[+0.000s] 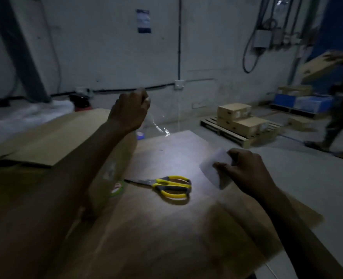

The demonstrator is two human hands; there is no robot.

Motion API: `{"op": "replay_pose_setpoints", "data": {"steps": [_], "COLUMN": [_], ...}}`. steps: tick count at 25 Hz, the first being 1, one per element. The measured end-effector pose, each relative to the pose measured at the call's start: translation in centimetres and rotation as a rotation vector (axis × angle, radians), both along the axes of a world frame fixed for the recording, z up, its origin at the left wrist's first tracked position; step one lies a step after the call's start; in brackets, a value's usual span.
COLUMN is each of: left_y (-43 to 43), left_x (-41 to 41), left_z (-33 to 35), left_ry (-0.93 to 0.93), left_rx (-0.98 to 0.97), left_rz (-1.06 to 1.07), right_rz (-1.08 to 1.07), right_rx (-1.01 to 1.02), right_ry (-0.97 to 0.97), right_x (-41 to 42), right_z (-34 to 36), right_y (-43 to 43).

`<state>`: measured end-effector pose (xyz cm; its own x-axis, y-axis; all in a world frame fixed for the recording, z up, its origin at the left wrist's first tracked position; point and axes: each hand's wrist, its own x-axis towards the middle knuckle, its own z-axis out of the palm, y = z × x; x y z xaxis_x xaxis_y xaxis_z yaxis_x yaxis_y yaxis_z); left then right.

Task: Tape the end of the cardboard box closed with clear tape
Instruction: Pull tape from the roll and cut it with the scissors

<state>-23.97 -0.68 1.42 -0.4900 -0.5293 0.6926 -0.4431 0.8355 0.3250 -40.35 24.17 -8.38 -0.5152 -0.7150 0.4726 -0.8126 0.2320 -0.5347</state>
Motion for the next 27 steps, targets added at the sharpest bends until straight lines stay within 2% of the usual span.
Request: {"op": "replay_pose_setpoints", "data": {"steps": [3, 6, 10, 13, 17, 21, 27], "left_y": [-1.3, -2.5, -3.3, -3.2, -3.2, -2.7, -1.9], "left_x": [5.3, 10.3, 15.2, 16.9, 17.9, 17.3, 14.8], "left_z": [3.3, 5.2, 6.0, 6.2, 6.7, 6.5, 4.8], "left_ry": [0.04, 0.122, 0.168, 0.166, 0.07, -0.062, -0.092], "left_rx": [-0.175, -0.133, -0.097, -0.098, -0.164, -0.432, -0.438], "left_rz": [0.154, 0.253, 0.267, 0.201, 0.174, 0.169, 0.116], "right_rz": [0.216, 0.409, 0.614, 0.666, 0.613, 0.42, 0.396], "right_rx": [-0.157, -0.291, -0.436, -0.506, -0.563, -0.564, -0.417], "right_ry": [-0.044, -0.124, -0.348, -0.297, -0.281, -0.264, -0.339], "right_x": [4.4, 8.8, 13.3, 15.6, 16.8, 16.3, 14.8], "right_z": [1.0, 1.3, 0.7, 0.2, -0.9, -2.1, -3.6], "right_y": [-4.0, -6.7, -8.3, -8.6, -8.9, -9.3, -9.0]}}
